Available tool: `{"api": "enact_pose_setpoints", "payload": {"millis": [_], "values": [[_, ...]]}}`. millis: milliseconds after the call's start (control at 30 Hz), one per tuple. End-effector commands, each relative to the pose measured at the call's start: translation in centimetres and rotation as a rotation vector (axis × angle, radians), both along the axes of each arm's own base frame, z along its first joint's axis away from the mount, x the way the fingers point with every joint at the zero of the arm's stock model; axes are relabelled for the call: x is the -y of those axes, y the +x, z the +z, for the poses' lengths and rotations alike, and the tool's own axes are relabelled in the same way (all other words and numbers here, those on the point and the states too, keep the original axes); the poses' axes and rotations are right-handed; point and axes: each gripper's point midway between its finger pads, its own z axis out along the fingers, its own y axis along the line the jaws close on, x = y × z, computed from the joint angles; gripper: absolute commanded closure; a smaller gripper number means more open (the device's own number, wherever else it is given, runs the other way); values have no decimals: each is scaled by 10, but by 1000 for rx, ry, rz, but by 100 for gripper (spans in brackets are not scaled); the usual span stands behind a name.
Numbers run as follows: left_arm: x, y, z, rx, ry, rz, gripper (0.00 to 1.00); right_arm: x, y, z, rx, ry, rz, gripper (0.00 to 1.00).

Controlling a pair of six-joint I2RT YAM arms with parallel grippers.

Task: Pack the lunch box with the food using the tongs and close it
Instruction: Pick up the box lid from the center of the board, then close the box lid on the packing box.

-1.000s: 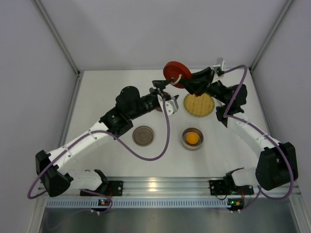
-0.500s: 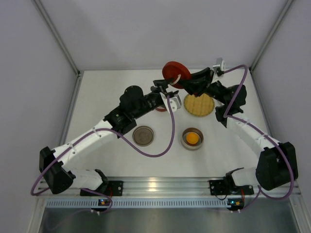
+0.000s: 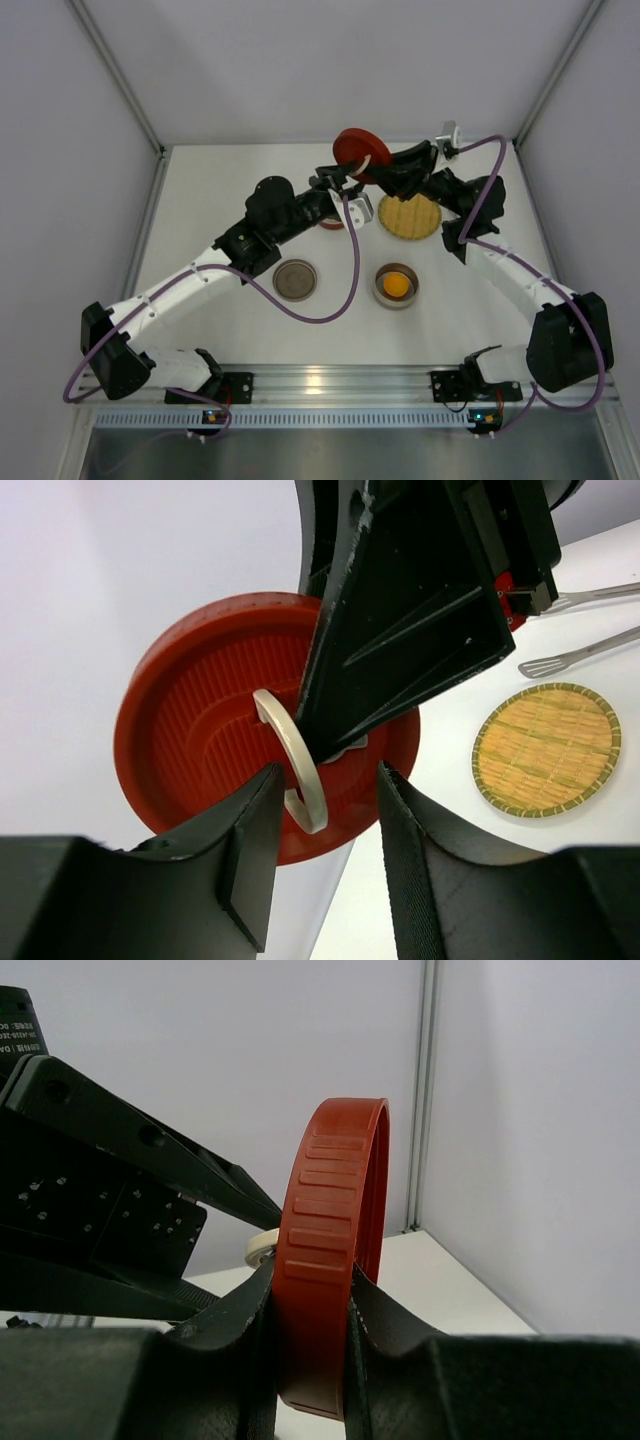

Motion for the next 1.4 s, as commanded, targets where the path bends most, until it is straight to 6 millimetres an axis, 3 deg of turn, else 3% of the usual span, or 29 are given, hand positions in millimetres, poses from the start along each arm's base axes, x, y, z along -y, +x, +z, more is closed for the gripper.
{"api": "enact_pose_setpoints", "payload": {"millis": [0, 300, 433, 567, 733, 800, 833, 933, 1033, 1200, 1300, 1367], "values": [[-5, -5, 40, 75, -78, 3, 53, -7, -17, 9, 84, 11, 34, 100], [-7, 2, 42, 77, -84, 40, 66, -12, -20, 0, 71, -3, 48, 100], [-7, 5, 39, 74, -72, 50, 79, -12, -21, 0, 61, 3, 51, 100], [-8, 6, 37, 65, -65, 62, 100, -12, -20, 1, 30, 16, 54, 100], [-14, 8, 36, 50, -65, 88, 100, -12, -21, 0, -29, 21, 66, 98], [-17, 9, 37, 28, -69, 104, 100, -12, -21, -3, -46, 13, 71, 90], [-19, 10, 37, 18, -69, 113, 100, -12, -21, -6, -66, 6, 71, 78], [-24, 13, 37, -23, -70, 148, 100, -11, -20, -15, -108, -19, 67, 60], [-31, 20, 34, -63, -67, 192, 100, -6, -17, -22, -125, -40, 47, 54], [-39, 24, 31, -87, -70, 220, 100, -1, -12, -33, -158, -56, 25, 56], [-44, 30, 31, -114, -89, 244, 100, 5, -9, -37, -185, -58, 10, 45], [-47, 36, 32, -164, -87, 264, 100, 16, -7, -34, -199, -45, -13, 11]]}}
